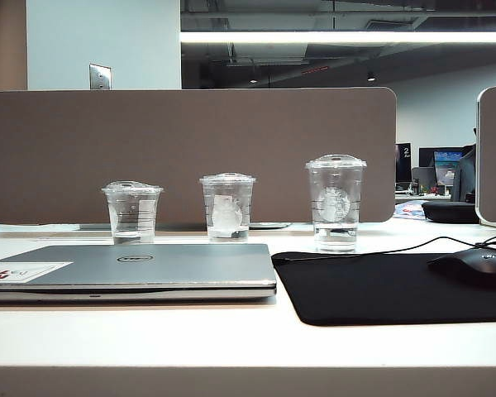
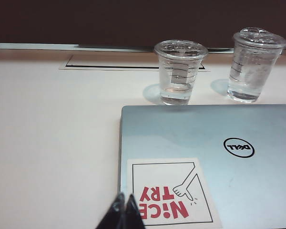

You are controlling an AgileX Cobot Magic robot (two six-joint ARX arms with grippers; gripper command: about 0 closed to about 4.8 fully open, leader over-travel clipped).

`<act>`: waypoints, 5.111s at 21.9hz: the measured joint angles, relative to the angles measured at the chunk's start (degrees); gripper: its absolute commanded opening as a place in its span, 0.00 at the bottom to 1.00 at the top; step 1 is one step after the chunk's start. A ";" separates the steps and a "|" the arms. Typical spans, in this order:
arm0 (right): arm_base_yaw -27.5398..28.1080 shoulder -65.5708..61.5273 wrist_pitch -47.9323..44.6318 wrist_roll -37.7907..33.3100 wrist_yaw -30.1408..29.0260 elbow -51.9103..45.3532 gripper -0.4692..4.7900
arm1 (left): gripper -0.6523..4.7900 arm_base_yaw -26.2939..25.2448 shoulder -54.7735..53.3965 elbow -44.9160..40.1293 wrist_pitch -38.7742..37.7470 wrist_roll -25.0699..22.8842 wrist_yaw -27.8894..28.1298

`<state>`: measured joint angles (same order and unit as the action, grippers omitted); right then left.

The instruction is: Pick up the coffee cup on the right and place it on the right side of the laptop.

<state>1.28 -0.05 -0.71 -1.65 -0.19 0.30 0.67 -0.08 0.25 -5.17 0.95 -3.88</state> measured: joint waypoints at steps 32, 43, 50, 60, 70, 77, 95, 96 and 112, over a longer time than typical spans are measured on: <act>-0.11 -0.02 -4.22 -27.41 -2.45 0.00 0.07 | 0.11 23.91 0.00 0.00 0.00 0.00 0.02; -0.28 -5.75 -5.55 -28.76 -7.43 3.28 0.07 | 0.11 31.82 0.00 0.00 0.00 0.00 0.02; -4.39 -34.07 -14.60 -16.17 -7.56 14.23 0.70 | 0.11 38.12 0.00 0.00 0.00 0.02 0.07; -9.68 -97.29 -49.68 -3.15 -10.27 36.09 1.00 | 0.11 39.32 0.00 0.00 0.02 0.02 0.02; -10.38 -121.50 -51.78 -2.80 -10.75 57.31 1.00 | 0.11 39.34 0.00 0.00 0.00 0.00 0.00; -11.39 -124.96 -51.91 -0.50 -10.54 61.68 1.00 | 0.11 39.34 0.00 0.00 0.00 0.00 0.00; -12.00 -130.84 -50.84 0.59 -10.25 69.07 1.00 | 0.11 39.34 0.00 0.00 0.00 0.00 0.02; -12.00 -130.84 -50.84 0.59 -10.25 69.07 1.00 | 0.11 39.34 0.00 0.00 0.00 0.00 0.02; -12.00 -130.97 -51.76 0.59 -10.14 69.02 0.78 | 0.11 39.34 0.00 0.00 0.00 0.00 0.00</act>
<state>-10.72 -131.02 -52.47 -1.06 -10.33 69.32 40.01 -0.08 0.25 -5.17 0.95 -3.88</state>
